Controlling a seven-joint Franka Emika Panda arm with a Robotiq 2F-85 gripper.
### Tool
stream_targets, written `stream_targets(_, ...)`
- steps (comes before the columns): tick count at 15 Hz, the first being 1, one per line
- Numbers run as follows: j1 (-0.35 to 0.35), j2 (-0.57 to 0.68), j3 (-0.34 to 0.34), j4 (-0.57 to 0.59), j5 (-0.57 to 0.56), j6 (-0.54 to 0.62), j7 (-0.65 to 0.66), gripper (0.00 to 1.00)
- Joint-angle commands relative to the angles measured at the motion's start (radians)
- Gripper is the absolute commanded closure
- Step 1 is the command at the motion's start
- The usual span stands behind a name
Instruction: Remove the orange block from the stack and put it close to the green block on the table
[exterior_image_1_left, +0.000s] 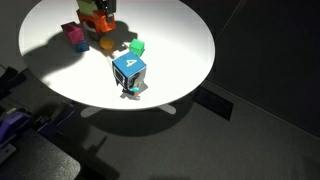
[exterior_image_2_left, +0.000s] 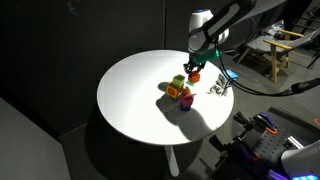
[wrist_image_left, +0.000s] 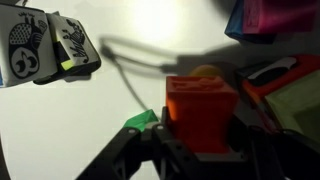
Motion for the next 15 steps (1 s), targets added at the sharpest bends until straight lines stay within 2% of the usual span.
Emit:
stream_targets(1, -0.016, 0.061, 0.001, 0.092, 0.014, -0.047, -0.021, 0.74)
stream_targets(8, -0.044, 0.158, 0.000, 0.198, 0.012, -0.045, -0.069, 0.74)
stream_targets(15, -0.064, 0.234, 0.019, 0.251, 0.023, -0.006, -0.134, 0.74)
